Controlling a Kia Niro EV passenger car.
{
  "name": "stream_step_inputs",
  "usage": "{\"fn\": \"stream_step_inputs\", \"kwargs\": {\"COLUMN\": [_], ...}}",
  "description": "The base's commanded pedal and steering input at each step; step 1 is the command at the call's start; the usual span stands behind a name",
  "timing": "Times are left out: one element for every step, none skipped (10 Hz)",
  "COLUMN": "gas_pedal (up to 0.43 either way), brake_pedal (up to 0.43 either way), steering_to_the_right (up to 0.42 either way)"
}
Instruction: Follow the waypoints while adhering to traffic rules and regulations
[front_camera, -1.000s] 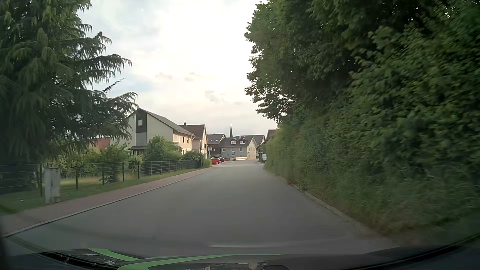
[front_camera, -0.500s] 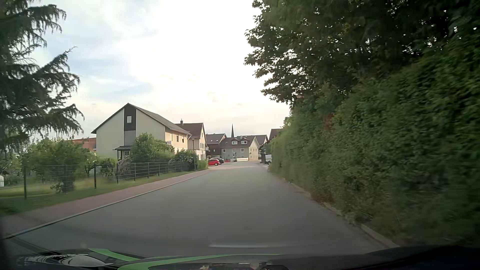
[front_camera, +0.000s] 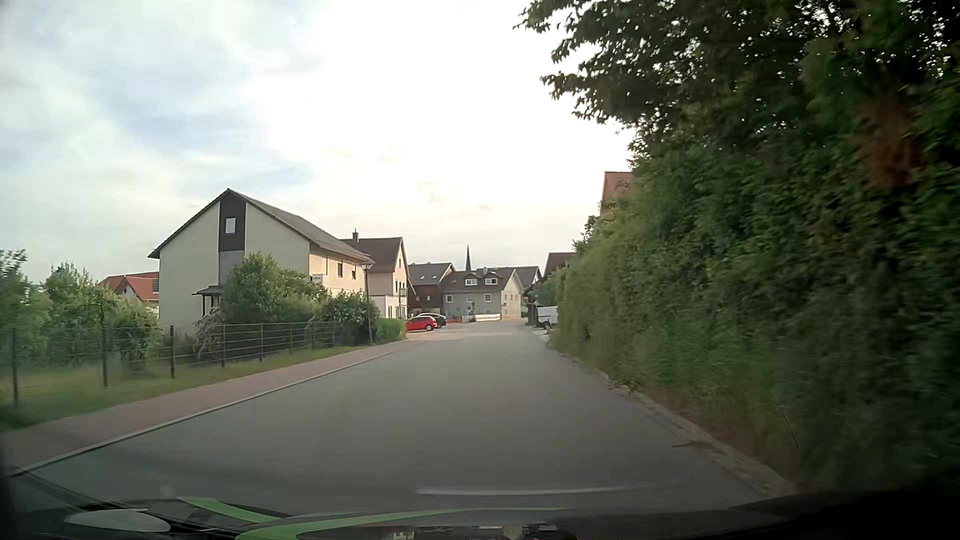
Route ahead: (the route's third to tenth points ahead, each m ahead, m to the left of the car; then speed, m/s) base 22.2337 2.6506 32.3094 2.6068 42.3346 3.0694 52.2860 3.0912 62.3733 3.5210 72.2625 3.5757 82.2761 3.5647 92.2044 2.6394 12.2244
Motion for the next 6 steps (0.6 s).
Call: {"fn": "stream_step_inputs", "kwargs": {"gas_pedal": [0.087,0.087,0.087,0.087,0.087,0.087], "brake_pedal": [0.000,0.000,0.000,0.000,0.000,0.000], "steering_to_the_right": [-0.006,-0.006,-0.006,-0.006,-0.006,-0.004]}}
